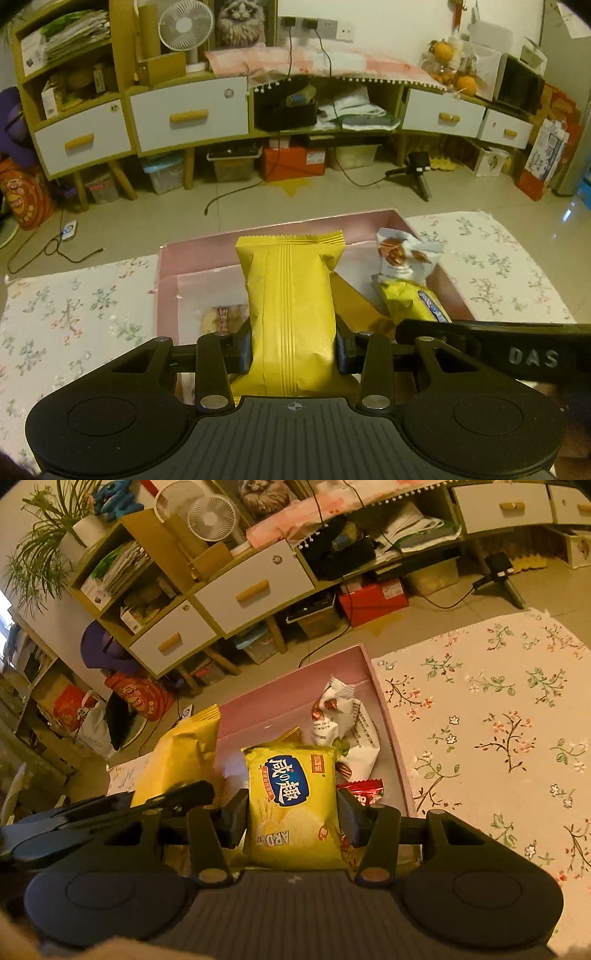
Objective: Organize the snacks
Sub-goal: 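Carry both yellow packets into the pink box and open both grippers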
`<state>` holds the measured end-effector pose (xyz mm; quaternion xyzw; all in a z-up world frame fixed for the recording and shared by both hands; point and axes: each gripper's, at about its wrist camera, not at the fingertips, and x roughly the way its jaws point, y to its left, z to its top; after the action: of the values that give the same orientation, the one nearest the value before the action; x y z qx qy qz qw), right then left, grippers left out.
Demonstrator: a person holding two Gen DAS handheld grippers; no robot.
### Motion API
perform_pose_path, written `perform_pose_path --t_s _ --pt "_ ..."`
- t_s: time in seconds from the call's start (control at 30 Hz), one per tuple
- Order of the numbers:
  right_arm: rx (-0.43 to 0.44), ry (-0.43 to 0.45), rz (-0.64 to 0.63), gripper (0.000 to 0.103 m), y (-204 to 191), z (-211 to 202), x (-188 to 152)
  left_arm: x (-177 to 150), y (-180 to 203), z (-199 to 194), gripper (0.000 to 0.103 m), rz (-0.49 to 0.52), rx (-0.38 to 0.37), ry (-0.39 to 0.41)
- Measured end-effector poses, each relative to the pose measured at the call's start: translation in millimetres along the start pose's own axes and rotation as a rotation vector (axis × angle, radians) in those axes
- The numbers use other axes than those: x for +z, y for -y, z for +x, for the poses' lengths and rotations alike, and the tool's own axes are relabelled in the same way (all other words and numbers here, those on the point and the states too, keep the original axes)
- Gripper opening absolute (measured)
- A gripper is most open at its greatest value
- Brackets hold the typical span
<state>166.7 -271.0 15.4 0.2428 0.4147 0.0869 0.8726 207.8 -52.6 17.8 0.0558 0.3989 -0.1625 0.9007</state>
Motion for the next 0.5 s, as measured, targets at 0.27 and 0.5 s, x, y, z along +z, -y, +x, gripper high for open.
perform_pose_path --t_s 0.27,0.5 --pt "0.026 0.006 0.017 0.05 4 -3 2 3 2 22 0.039 0.008 0.016 -0.01" --pt "0.01 0.008 0.011 0.058 7 -7 4 2 6 13 0.065 0.03 0.02 0.031"
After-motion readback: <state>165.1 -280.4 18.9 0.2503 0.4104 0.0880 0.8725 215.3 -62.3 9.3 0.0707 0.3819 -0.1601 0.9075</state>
